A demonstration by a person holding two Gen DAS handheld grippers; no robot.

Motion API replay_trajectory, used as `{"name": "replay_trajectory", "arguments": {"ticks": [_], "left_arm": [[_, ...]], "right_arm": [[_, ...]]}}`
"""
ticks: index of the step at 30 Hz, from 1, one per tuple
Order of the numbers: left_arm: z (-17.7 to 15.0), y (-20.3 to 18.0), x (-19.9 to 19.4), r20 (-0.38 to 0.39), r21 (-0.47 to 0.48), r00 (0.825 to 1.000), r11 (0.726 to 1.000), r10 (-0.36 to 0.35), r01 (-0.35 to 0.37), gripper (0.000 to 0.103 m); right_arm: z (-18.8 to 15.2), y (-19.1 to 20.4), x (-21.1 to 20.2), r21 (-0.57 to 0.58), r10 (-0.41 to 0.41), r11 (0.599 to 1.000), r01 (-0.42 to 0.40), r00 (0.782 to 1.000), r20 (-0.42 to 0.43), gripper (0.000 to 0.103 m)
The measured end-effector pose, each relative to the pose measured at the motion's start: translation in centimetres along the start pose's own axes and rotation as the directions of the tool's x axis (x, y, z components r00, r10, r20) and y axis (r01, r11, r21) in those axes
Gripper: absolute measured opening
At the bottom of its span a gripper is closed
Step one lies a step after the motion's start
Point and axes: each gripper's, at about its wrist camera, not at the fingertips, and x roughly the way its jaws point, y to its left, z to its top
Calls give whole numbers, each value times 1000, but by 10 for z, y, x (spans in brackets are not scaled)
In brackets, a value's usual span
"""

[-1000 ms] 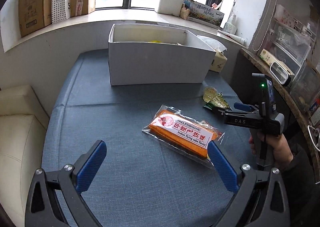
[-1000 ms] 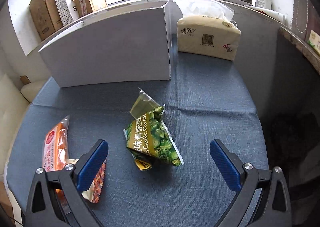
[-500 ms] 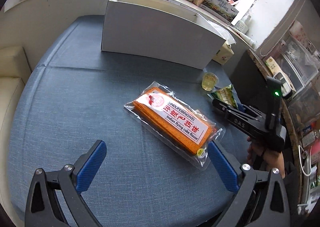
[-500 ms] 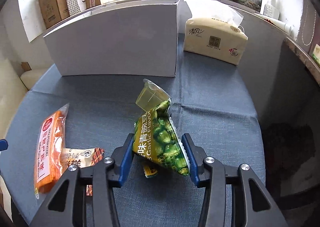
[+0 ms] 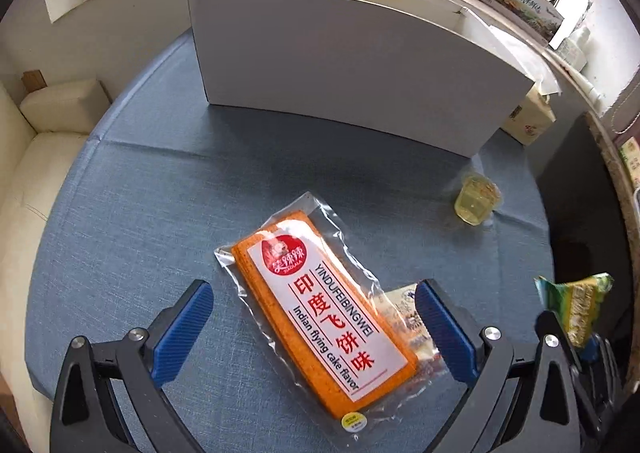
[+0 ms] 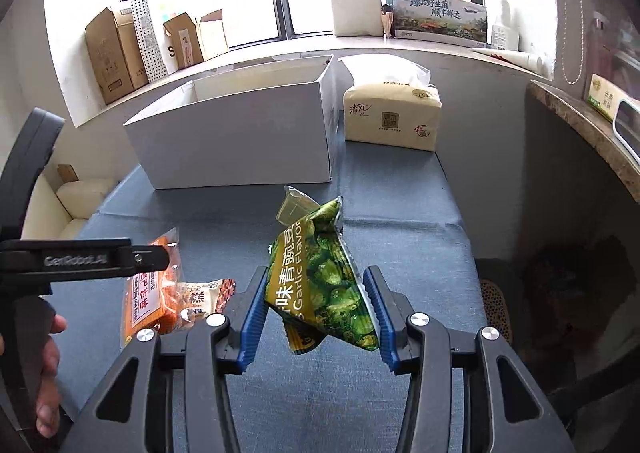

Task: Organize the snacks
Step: 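Grasp the orange flying-cake pack with the left gripper while the right holds the pea bag, then carry both packs into the white box and open both grippers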

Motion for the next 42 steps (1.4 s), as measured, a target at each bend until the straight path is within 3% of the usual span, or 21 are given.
{"name": "replay_trajectory", "arguments": {"ticks": [5, 10, 12, 14, 16, 26, 28, 32, 37, 42], "left_arm": [[-5, -11, 24, -28, 11, 997, 997, 79, -78, 103], [-10, -21, 27, 7, 77, 992, 989, 127, -127, 102], [-14, -20, 25, 14, 93, 995, 991, 100, -101, 95], [-16, -17, 22, 20, 112, 996, 990, 84, -85, 77], [-17, -12, 18, 20, 135, 998, 989, 56, -58, 71], [-18, 16, -35, 125, 212, 991, 977, -53, 25, 68], [-17, 22, -50, 164, 233, 984, 972, -65, 25, 68], [-10, 38, -76, 210, 301, 963, 948, -169, 100, 68], [26, 52, -100, 276, 344, 932, 930, -234, 131, 68], [81, 56, -120, 338, 378, 899, 915, -279, 141, 68]], "right_arm": [[-4, -9, -9, 29, 29, 999, -30, 999, 22, 51], [-8, -11, -8, 42, 55, 998, -56, 998, 23, 51], [-10, -11, -8, 45, 60, 997, -62, 998, 25, 51], [-11, -10, -9, 48, 66, 997, -68, 997, 29, 51], [-12, -8, -10, 51, 69, 996, -70, 997, 27, 51], [-7, 9, -17, 27, 78, 997, -79, 996, 40, 51], [-4, 14, -19, 21, 84, 996, -85, 995, 48, 51], [5, 24, -21, 14, 113, 993, -115, 992, 61, 51], [30, 35, -21, 2, 139, 990, -140, 985, 99, 51], [78, 41, -11, -5, 167, 986, -168, 979, 119, 51]]}}
